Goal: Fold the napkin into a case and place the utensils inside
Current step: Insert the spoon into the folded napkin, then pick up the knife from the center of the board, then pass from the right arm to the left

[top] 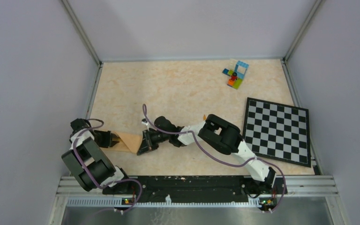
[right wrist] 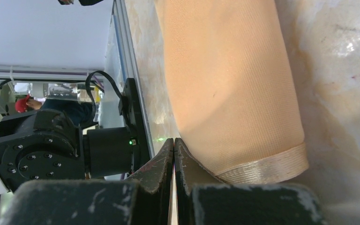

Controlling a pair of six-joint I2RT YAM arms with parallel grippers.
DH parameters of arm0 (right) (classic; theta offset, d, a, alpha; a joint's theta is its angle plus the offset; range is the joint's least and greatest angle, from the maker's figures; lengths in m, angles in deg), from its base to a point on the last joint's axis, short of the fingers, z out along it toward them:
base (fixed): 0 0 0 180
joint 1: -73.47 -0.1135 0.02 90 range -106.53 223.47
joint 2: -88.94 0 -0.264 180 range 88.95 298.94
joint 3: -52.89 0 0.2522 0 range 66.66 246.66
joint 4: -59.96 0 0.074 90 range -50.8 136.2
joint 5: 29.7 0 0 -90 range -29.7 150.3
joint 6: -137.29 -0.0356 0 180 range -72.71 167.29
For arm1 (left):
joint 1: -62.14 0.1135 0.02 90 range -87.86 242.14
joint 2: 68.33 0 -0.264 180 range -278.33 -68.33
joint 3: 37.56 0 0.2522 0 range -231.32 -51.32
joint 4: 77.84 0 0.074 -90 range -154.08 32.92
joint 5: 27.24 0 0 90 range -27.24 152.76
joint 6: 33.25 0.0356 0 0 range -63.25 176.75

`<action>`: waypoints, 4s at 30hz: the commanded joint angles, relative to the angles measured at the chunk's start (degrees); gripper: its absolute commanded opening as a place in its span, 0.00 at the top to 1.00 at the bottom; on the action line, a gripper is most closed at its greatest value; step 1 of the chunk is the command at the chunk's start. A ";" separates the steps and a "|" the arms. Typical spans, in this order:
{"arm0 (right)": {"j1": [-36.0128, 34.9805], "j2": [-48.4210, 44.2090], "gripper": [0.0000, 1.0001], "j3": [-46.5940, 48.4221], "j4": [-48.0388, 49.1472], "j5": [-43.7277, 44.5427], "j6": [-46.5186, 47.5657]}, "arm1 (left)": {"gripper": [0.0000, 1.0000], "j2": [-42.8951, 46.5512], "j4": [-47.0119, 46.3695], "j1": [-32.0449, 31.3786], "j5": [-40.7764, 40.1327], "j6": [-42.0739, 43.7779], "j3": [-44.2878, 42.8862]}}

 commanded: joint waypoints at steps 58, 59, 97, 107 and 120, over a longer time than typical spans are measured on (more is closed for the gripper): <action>10.02 -35.24 1.00 -23.54 -49.54 35.99 45.53 | 0.49 34.22 9.94 -67.00 -21.17 -21.20 -3.29; 8.17 -35.54 1.00 -23.82 -47.93 33.77 46.39 | 0.47 36.18 10.09 -67.01 -22.20 -24.18 -2.15; 5.71 -42.98 1.00 -25.70 -34.53 18.89 34.97 | 0.56 13.39 -15.70 -74.75 -14.32 -51.13 6.33; 5.13 -43.64 1.00 -25.75 -34.49 18.83 34.86 | 0.77 11.76 -14.59 -74.81 -16.44 -49.24 4.11; 5.08 -39.54 0.55 -18.79 -34.29 19.19 26.79 | 1.00 22.00 9.54 -61.53 -26.12 -25.33 -5.37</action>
